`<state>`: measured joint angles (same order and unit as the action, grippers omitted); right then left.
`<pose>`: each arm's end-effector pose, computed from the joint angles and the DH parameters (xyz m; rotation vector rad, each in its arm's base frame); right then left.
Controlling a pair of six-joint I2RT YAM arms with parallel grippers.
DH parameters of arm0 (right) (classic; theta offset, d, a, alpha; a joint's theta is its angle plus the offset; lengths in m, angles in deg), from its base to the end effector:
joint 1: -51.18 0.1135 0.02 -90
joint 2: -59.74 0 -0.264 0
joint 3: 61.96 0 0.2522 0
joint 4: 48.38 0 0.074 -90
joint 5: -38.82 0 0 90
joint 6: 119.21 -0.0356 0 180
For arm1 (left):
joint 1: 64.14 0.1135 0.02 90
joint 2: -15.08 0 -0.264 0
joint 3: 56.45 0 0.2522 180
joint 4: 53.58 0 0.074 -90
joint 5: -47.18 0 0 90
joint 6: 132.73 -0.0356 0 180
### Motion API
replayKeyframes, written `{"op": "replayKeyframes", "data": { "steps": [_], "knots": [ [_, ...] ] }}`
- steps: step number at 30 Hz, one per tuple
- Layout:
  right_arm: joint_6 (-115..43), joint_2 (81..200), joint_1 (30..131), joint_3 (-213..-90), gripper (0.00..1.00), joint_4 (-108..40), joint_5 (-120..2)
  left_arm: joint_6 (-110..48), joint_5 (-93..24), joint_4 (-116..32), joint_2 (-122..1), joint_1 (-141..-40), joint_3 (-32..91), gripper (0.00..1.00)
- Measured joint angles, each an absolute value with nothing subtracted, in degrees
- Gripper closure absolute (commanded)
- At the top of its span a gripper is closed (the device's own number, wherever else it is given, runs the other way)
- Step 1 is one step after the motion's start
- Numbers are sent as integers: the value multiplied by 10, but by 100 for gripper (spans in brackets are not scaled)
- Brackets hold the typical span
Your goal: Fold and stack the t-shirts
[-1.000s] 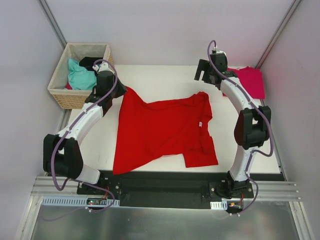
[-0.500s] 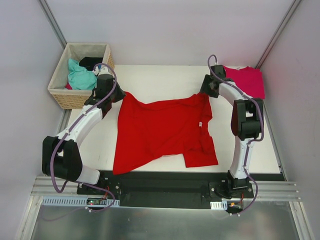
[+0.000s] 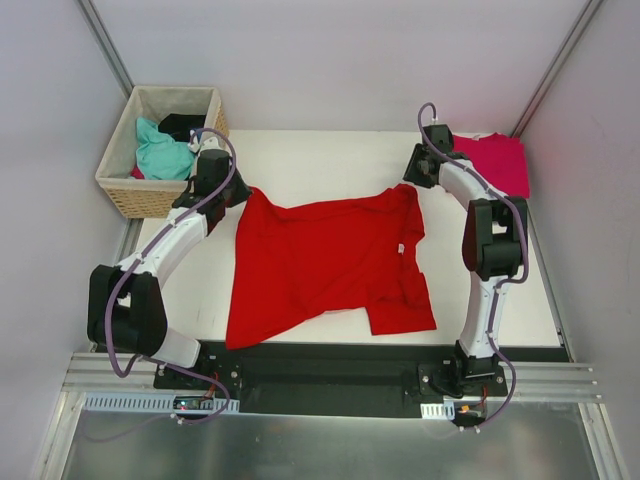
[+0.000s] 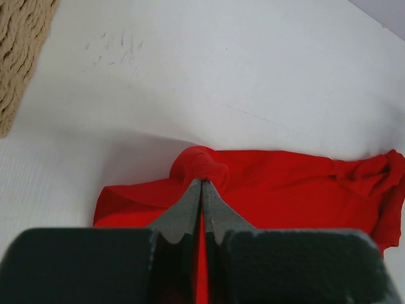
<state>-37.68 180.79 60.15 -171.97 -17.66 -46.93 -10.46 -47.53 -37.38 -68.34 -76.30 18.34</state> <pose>0.4799 0.0731 0.2184 0.0281 2.2981 0.0717 0.3315 -0.0684 0.2919 -0.4062 1.9857 -0.4125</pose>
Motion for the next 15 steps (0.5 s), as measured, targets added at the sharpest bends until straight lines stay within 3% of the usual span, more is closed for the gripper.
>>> {"op": "replayKeyframes", "data": {
  "steps": [15],
  "knots": [
    [-386,1819,597,-1720,59,-177,-472,-104,-476,-374,-701,-763,186,100]
  ]
}}
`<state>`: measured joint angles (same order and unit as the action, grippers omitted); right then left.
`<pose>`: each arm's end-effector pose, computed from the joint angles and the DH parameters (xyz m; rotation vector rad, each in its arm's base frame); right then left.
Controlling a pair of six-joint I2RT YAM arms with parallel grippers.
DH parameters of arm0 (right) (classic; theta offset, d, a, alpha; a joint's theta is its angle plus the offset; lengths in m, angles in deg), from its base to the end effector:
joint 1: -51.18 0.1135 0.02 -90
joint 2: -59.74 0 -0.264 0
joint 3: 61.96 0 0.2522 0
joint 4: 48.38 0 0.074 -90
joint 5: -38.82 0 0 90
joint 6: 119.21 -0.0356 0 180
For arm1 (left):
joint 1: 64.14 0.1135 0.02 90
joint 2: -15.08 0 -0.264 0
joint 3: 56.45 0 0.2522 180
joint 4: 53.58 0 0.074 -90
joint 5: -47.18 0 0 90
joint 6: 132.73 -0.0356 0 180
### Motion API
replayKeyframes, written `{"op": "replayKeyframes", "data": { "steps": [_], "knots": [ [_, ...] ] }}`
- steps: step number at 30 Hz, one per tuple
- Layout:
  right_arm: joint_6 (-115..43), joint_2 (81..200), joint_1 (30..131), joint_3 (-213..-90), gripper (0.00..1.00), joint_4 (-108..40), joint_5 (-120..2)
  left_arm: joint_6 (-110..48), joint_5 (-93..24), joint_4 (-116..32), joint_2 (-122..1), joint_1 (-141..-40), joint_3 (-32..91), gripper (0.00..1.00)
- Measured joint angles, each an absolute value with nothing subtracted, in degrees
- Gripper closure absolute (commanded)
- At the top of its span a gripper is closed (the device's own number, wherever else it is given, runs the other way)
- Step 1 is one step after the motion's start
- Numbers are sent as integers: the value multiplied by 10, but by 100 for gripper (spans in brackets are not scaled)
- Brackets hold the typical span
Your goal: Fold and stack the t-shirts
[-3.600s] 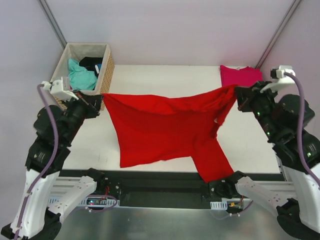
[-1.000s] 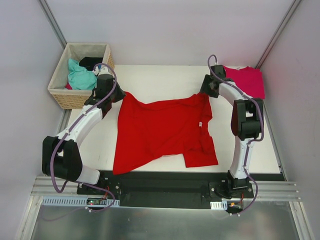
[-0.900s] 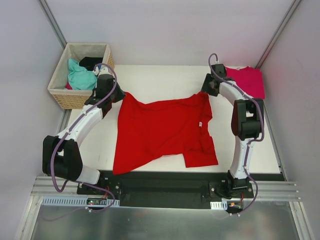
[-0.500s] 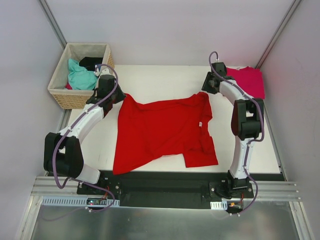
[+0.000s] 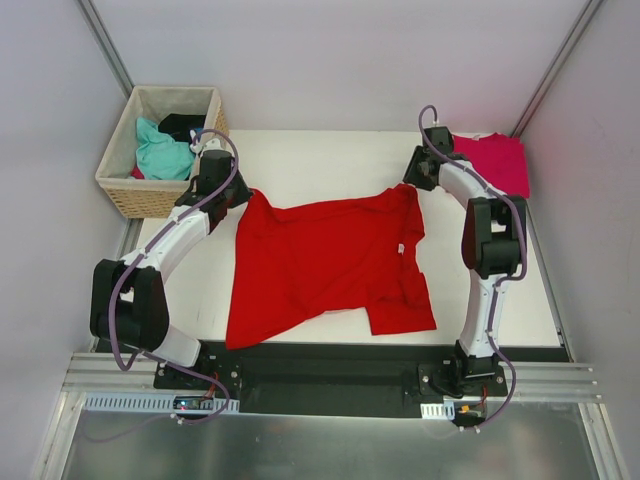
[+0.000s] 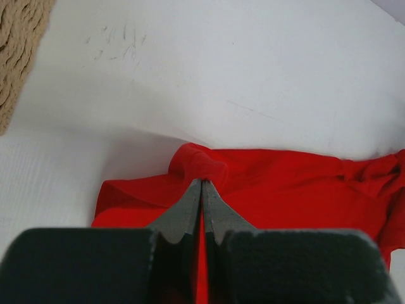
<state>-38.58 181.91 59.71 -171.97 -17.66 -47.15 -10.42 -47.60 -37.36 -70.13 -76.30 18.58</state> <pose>0.4823 0.0698 0.2093 0.0525 2.3175 0.0767 0.3371 -0.0696 0.2833 -0.4114 2.0120 -0.4023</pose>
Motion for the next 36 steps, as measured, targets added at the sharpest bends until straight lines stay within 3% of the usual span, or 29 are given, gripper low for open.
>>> {"op": "replayKeyframes", "data": {
  "steps": [4,13,19,20,36],
  "knots": [
    [-392,1825,596,-1720,60,-176,-473,-104,-478,-374,-701,-763,186,100],
    [-404,1850,596,-1720,73,-176,-478,-104,-479,-374,-701,-763,187,100],
    [-411,1860,596,-1726,91,-172,-485,-104,-480,-374,-701,-763,187,100],
    [-412,1860,596,-1727,99,-172,-485,-104,-480,-374,-701,-763,187,100],
    [-392,1840,602,-1733,99,-160,-475,-104,-479,-373,-700,-763,187,100]
  ]
}}
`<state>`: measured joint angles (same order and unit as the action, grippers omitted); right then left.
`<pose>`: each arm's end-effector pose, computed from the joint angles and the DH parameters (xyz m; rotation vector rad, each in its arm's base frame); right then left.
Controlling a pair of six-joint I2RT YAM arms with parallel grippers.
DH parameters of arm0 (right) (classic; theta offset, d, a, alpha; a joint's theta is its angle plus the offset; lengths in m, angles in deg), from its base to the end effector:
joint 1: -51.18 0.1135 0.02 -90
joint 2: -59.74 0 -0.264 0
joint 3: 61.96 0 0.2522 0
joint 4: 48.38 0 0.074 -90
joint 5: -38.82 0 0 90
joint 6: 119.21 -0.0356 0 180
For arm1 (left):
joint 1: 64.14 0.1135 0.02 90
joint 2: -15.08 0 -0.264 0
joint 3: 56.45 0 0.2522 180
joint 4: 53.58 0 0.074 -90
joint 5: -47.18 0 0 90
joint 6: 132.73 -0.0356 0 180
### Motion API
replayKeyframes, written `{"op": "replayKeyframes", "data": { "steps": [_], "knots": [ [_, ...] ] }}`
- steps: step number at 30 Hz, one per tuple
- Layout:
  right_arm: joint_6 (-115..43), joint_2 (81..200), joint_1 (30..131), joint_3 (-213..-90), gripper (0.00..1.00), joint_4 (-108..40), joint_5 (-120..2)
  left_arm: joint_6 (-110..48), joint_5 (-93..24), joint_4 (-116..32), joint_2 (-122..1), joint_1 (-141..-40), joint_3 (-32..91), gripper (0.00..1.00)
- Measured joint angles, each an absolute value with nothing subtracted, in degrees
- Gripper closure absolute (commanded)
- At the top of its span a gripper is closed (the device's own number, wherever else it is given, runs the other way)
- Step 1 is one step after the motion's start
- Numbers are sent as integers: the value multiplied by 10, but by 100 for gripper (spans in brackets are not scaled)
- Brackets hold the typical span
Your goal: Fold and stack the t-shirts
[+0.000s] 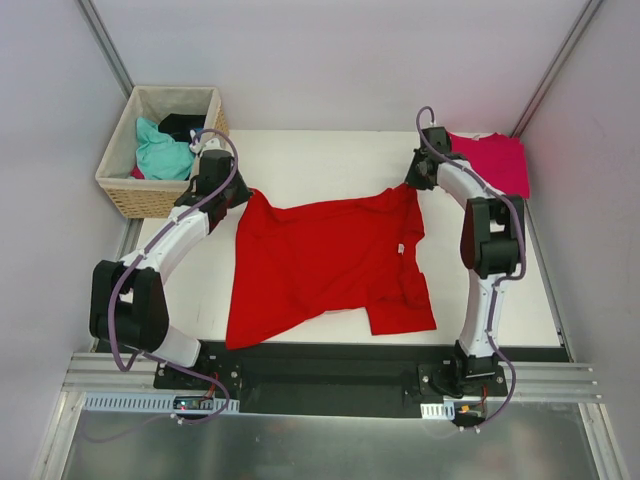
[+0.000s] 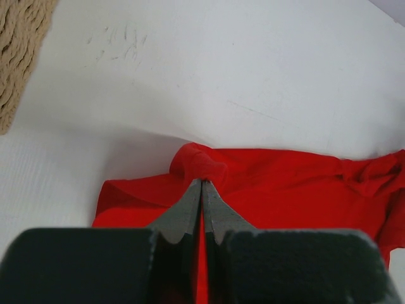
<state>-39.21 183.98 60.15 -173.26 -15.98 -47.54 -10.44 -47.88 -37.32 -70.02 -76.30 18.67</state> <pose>0.4857 0.0744 0.1974 0.0520 2.3612 0.0858 0.3370 -0.0694 0.2844 -0.4136 2.0079 -0.3983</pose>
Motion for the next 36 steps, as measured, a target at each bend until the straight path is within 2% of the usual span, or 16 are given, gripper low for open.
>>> {"op": "replayKeyframes", "data": {
  "steps": [3,8,14,19,26,36],
  "knots": [
    [-361,1769,617,-1706,99,-156,-459,-105,-472,-362,-684,-763,188,100],
    [-304,1568,668,-1683,99,-155,-446,-128,-433,-329,-603,-763,215,100],
    [-259,1278,688,-1680,99,-164,-513,-172,-339,-317,-405,-763,264,100],
    [-234,1102,684,-1687,99,-155,-591,-199,-278,-316,-236,-763,322,100],
    [-221,1015,684,-1770,99,-105,-666,-207,-252,-302,-116,-765,441,100],
    [-237,986,684,-1877,99,-119,-753,-195,-232,-257,-97,-765,555,100]
  ]
}}
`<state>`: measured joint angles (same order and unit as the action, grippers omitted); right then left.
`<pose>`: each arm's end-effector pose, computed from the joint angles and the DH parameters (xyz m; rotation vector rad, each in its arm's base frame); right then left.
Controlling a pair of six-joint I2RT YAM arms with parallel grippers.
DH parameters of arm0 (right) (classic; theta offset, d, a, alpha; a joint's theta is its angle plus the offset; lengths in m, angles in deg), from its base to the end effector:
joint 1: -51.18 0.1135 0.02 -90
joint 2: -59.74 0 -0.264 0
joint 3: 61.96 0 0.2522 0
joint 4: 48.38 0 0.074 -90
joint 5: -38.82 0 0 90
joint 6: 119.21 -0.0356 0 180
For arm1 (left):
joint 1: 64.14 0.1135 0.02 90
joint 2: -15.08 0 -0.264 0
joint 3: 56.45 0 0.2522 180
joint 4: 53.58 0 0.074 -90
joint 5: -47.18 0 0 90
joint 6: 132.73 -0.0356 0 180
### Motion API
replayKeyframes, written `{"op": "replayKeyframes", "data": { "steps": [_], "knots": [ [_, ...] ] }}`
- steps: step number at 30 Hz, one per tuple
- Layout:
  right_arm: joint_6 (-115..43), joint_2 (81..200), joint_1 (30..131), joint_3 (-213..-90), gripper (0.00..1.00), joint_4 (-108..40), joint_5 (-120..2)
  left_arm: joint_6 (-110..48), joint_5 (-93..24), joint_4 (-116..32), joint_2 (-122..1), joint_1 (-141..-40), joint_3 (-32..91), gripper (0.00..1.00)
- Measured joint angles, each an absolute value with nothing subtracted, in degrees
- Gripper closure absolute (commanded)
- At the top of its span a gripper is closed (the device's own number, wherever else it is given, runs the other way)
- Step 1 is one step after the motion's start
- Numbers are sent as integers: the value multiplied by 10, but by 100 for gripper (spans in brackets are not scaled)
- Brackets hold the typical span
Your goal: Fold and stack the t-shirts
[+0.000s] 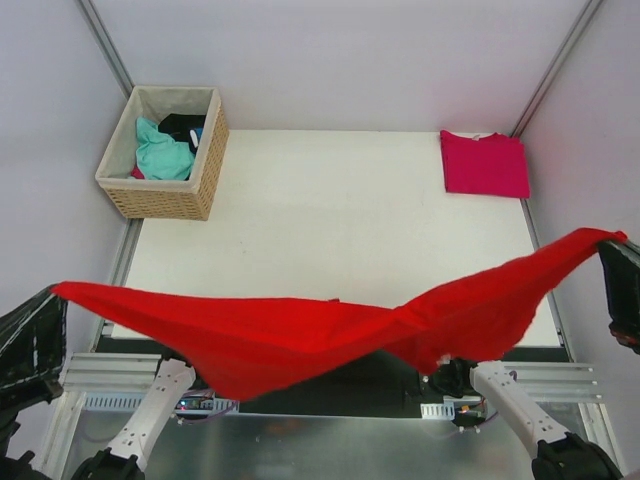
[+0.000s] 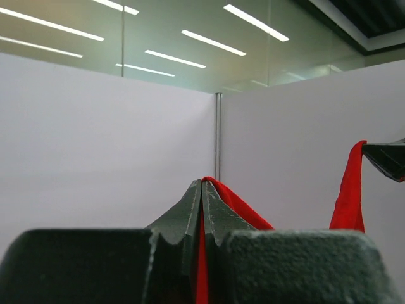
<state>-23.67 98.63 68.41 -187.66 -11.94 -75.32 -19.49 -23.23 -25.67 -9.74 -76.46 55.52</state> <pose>-0.1032 -0.0168 0.6131 -0.5330 0.5905 0.3389 -0.1511 0.0208 0.5686 0.2874 0.5725 -0.6915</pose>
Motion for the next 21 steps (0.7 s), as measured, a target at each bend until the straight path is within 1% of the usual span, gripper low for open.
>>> {"op": "replayKeyframes", "data": {
  "steps": [5,9,13,16,21],
  "knots": [
    [-235,1005,684,-1947,99,-121,-750,-195,-223,-252,-131,-765,640,100],
    [-231,1006,684,-1958,99,-155,-737,-194,-223,-260,-152,-765,678,100],
    [-227,1001,684,-1929,99,-210,-721,-193,-223,-274,-160,-765,684,100],
    [-226,1007,684,-1925,99,-225,-714,-191,-223,-280,-164,-765,682,100],
    [-221,1016,684,-1929,99,-254,-694,-188,-229,-312,-165,-765,650,100]
  ]
}}
